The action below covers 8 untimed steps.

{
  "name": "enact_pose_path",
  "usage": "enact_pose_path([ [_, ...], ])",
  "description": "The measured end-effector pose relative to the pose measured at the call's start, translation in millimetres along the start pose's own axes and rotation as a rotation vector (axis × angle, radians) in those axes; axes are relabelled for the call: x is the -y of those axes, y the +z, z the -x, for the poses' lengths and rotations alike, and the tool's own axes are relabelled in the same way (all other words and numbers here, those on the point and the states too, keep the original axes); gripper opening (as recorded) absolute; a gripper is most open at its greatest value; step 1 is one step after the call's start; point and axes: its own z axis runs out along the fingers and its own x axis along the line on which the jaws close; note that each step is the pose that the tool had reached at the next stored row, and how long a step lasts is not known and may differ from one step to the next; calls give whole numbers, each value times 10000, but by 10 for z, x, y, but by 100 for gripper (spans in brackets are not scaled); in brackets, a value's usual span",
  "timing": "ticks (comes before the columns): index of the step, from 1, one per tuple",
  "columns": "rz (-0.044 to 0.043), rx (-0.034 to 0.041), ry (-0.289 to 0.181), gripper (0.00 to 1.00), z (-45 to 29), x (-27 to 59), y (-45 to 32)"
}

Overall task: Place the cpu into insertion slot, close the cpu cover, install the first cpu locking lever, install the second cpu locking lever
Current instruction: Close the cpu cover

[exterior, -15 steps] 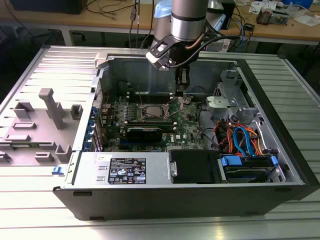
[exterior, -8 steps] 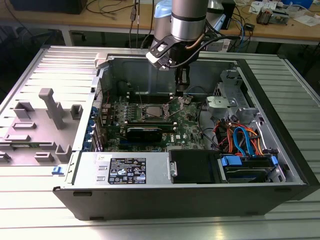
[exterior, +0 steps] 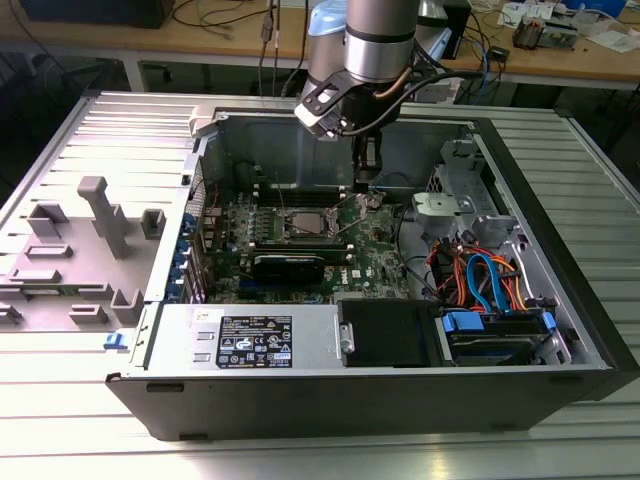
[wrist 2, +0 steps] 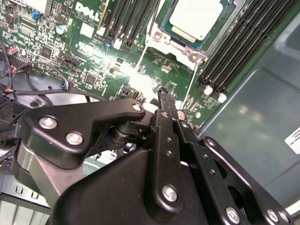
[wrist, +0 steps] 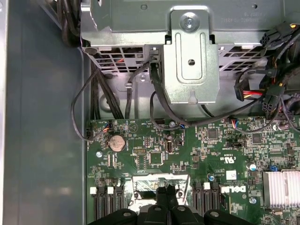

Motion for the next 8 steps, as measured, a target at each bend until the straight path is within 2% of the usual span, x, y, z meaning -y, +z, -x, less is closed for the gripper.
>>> enact_pose_path([
  [8, 0, -2, 0, 11, -3, -106, 5],
])
